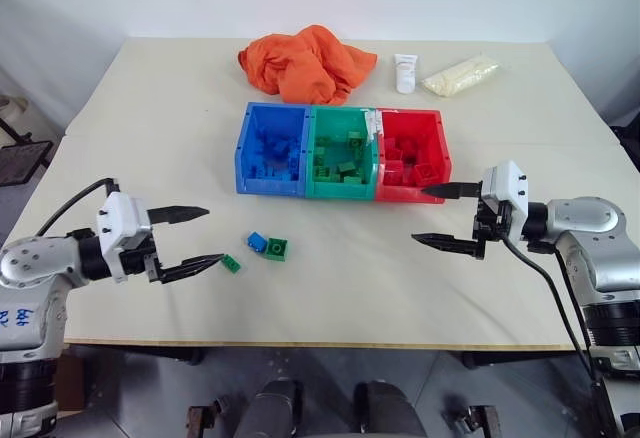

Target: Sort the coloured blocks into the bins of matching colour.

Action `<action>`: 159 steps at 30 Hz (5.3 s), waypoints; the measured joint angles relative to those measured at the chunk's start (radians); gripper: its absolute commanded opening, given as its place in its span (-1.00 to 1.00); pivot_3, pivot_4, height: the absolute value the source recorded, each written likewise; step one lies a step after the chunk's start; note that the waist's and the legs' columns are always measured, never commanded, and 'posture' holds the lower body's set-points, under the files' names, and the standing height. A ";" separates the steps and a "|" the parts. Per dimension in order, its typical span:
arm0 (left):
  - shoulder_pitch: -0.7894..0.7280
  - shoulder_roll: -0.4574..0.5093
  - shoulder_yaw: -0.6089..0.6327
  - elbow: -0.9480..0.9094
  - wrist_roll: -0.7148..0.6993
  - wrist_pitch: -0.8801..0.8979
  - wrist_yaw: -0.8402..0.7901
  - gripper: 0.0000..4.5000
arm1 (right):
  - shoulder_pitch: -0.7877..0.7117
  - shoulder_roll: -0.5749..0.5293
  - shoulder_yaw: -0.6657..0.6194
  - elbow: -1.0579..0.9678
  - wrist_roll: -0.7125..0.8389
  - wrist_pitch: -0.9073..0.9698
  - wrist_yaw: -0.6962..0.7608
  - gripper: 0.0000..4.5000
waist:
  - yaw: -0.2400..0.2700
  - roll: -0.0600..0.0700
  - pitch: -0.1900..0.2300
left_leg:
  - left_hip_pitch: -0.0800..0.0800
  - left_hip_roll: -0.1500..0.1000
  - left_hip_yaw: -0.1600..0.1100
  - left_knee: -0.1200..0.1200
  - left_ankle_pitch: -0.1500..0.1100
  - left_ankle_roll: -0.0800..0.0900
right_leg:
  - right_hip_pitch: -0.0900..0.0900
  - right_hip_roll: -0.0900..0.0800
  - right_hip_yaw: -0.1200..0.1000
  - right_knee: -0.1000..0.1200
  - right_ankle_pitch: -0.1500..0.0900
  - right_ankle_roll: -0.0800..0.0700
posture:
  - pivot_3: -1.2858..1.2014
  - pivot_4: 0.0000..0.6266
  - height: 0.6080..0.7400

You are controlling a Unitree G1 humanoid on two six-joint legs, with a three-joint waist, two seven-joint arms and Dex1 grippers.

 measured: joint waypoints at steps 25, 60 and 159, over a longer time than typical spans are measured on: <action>-0.439 -0.121 -0.446 0.507 0.291 -0.307 -0.167 0.83 | 0.269 -0.015 -0.123 -0.253 0.036 0.064 -0.140 1.00 | 0.001 0.000 0.000 | 0.000 -0.001 0.000 0.002 0.000 0.001 | -0.001 0.001 -0.003 0.006 0.000 0.000 | 0.03 -0.52 1.00; -0.937 -0.529 -0.393 1.017 0.380 -0.282 0.345 -0.17 | 0.366 -0.015 -0.174 -0.353 0.046 0.083 -0.226 1.00 | 0.025 -0.002 0.001 | -0.001 -0.003 0.001 0.004 -0.001 0.002 | -0.001 0.003 -0.013 0.007 0.000 0.001 | 0.03 -0.52 1.00; -0.717 -0.223 -0.310 0.604 0.270 0.044 0.275 -0.28 | 0.258 0.001 -0.100 -0.248 0.037 0.072 -0.177 1.00 | 0.007 -0.002 0.001 | 0.000 -0.002 -0.003 0.004 -0.002 0.000 | -0.002 0.006 -0.003 0.008 0.000 0.000 | 0.03 -0.52 1.00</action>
